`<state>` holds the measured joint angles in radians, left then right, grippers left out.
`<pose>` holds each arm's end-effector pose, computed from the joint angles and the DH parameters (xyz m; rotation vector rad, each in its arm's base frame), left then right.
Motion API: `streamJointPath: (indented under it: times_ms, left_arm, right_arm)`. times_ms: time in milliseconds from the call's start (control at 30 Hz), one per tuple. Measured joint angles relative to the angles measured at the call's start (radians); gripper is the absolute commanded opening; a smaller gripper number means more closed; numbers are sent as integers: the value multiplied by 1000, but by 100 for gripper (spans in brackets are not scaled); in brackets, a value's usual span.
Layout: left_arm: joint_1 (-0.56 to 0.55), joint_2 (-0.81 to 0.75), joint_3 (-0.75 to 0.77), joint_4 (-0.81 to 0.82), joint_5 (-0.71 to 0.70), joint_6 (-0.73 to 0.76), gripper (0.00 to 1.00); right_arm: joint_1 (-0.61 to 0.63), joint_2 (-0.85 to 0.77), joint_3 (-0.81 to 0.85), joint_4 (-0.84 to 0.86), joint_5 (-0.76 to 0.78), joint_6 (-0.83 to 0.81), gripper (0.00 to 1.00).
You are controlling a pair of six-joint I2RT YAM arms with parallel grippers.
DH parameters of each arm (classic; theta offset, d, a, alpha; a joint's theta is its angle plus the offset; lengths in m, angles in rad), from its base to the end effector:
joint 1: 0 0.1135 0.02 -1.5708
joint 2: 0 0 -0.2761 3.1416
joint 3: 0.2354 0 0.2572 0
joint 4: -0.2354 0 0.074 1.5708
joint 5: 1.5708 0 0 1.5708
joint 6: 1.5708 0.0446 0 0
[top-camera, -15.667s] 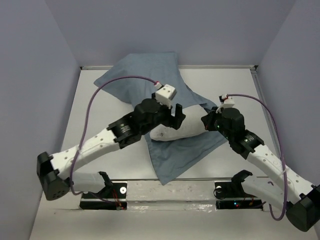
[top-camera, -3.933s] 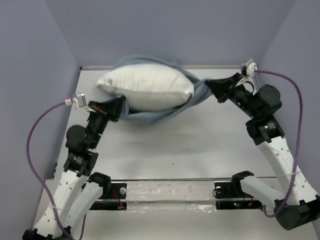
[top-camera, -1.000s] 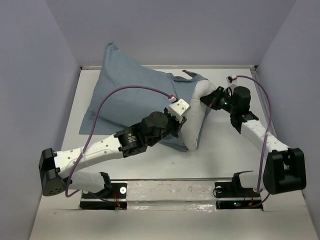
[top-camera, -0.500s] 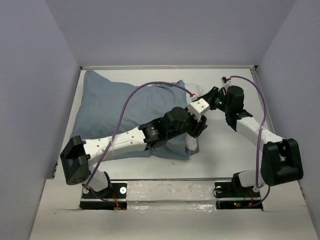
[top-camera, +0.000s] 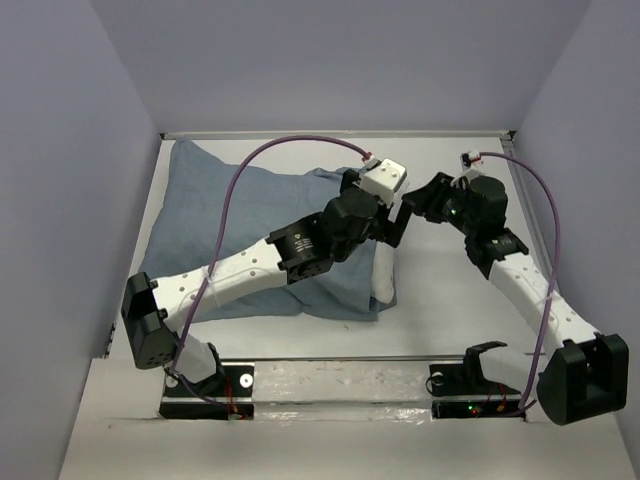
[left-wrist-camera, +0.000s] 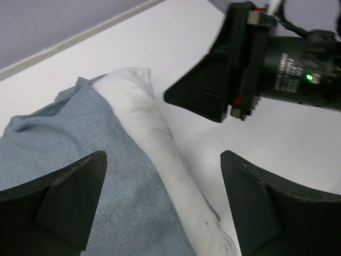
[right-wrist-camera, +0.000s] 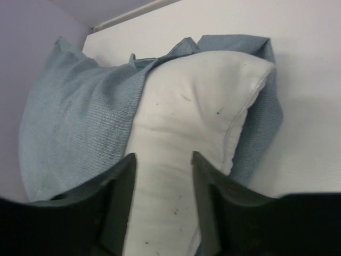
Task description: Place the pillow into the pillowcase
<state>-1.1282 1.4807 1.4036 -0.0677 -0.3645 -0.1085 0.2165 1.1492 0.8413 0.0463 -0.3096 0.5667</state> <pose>0.1701 -0.3218 0.4123 0.6009 1.6368 -0.6046 0.2667 0.0726 0.3167 0.1063 1.8984 0.8253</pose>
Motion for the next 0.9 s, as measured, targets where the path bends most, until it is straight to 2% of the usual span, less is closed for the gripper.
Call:
streamJointPath:
  times_ms: [133, 267, 333, 367, 400, 433, 467, 500, 667, 800, 833, 900]
  left_arm:
    - [5, 88, 92, -50, -110, 19, 99]
    - [16, 259, 186, -100, -195, 44, 99]
    - [29, 360, 237, -132, -215, 53, 99]
    - [42, 412, 258, -149, -220, 60, 95]
    - [48, 438, 266, -157, -224, 65, 80]
    - [60, 473, 273, -167, -229, 70, 27]
    - [68, 497, 275, -170, -235, 76, 4]
    - [78, 521, 275, -169, -247, 82, 0]
    - [92, 500, 225, -109, -295, 132, 0]
    - [99, 330, 37, -14, -235, 113, 0]
    - [109, 249, -29, 21, -188, 92, 0]
    - [133, 124, -114, 41, -132, 61, 0]
  right_arm:
    - [-16, -74, -60, -33, 101, -11, 10]
    - [-32, -133, -122, -93, 191, -21, 9]
    - [-34, -158, -143, -118, 217, -23, 15]
    - [-35, -169, -151, -124, 226, -25, 18]
    - [-35, -177, -158, -129, 229, -27, 22]
    - [-35, -188, -166, -130, 232, -28, 28]
    - [-35, -193, -171, -132, 233, -31, 30]
    - [-35, -193, -171, -136, 232, -33, 32]
    - [-39, -102, -171, -121, 135, -63, 33]
    - [-29, -11, -171, -69, 53, -62, 31]
    - [-22, 1, -171, -56, 47, -59, 26]
    - [-3, 32, -171, -18, 39, -48, 21]
